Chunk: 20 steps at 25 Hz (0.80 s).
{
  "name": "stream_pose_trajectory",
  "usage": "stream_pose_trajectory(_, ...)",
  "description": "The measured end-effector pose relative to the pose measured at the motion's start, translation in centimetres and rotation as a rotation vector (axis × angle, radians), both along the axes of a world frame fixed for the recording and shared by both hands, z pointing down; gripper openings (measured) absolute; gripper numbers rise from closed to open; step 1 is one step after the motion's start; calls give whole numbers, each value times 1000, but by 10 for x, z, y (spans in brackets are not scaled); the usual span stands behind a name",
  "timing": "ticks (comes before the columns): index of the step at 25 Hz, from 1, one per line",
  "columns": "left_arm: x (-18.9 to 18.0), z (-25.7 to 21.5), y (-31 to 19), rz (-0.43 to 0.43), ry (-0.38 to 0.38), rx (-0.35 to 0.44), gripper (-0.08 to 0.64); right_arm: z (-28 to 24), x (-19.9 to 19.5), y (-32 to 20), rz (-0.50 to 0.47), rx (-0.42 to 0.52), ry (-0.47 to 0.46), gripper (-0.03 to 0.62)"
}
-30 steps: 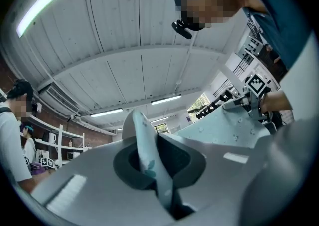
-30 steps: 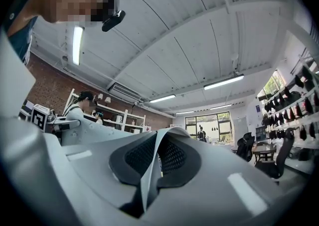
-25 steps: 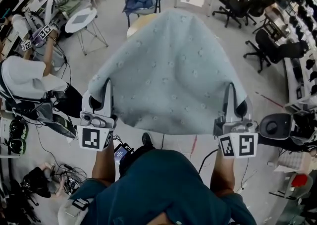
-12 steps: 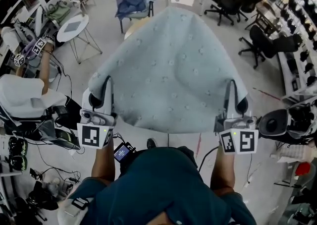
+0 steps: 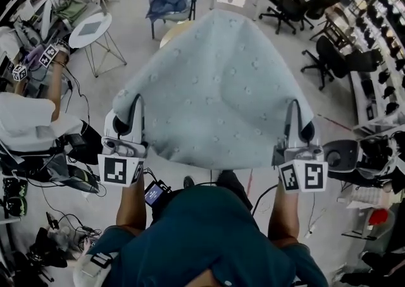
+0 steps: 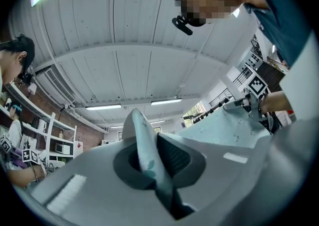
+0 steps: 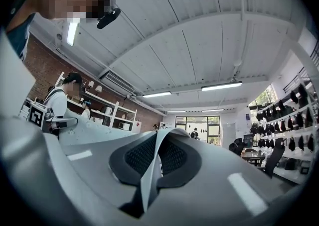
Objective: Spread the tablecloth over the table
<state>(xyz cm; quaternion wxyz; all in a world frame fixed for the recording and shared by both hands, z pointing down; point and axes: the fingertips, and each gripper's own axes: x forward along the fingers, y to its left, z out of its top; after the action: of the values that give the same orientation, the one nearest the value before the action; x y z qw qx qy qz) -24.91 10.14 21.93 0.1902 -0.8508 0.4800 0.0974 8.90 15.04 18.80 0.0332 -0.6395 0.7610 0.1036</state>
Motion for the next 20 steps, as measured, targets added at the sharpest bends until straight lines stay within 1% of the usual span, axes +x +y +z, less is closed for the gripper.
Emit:
stream_pose_trajectory(2,-6,1,-3,-13,0,-4,6,-2,-5,-6,-10,0,8,14)
stream_pose_trajectory(5,-10,9,-9,-30,-22,-25,6,-4,-6,-18,-23,1,17,14)
stream_pose_trajectory(11,-11,6,-27,-68,14,-28,6,2,-2,-49,-54,-18,10,14)
stream_pose_trajectory(15,-6,11,-49,-95,17,-53,6,7,9,-82,-72,-35,3,14)
stream_pose_trajectory(20,-3,27,-84,-143,1,-95,6,28,17,-129,-99,-79,-6,14)
